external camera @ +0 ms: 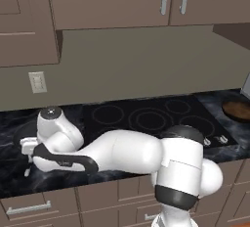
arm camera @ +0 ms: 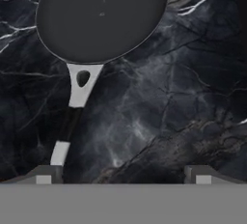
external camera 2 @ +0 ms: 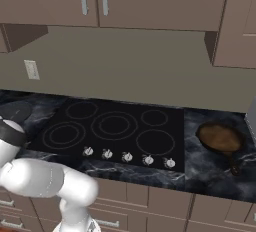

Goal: Place both pans onto different burners. Then place the onion and the steak on different pans.

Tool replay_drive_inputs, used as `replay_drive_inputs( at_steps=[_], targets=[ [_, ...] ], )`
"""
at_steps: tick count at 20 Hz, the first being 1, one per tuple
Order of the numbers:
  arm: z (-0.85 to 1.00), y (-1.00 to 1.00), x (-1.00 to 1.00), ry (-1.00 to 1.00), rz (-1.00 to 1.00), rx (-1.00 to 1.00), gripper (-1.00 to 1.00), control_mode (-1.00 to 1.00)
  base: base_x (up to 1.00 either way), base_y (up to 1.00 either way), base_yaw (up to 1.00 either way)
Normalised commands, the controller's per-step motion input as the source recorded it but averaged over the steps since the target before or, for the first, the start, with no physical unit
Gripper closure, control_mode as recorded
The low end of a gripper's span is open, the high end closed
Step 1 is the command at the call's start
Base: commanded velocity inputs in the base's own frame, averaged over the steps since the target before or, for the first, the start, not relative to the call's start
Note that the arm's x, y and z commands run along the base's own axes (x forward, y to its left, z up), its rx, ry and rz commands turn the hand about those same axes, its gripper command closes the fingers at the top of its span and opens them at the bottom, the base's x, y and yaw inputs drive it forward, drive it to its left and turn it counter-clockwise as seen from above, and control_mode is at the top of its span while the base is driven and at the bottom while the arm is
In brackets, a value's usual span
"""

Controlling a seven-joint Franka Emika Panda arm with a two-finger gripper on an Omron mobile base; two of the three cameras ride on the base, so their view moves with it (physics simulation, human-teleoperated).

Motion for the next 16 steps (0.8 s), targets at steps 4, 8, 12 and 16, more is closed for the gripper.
replay_drive_inputs(
  at_steps=[4, 8, 12, 16],
  targets=[
    [-0.14, 0.33, 0.03, 0.00, 0.00, 0.00, -1.00, -1.00, 0.00, 0.00, 0.00],
    [-0.22, 0.34, 0.07, 0.00, 0.00, 0.00, -1.00, -1.00, 0.00, 0.00, 0.00],
    [-0.25, 0.29, 0.13, 0.00, 0.00, 0.00, -1.00, -1.00, 0.00, 0.00, 0.00],
    [-0.29, 0.23, 0.15, 0.00, 0.00, 0.00, -1.00, -1.00, 0.00, 0.00, 0.00]
  ],
)
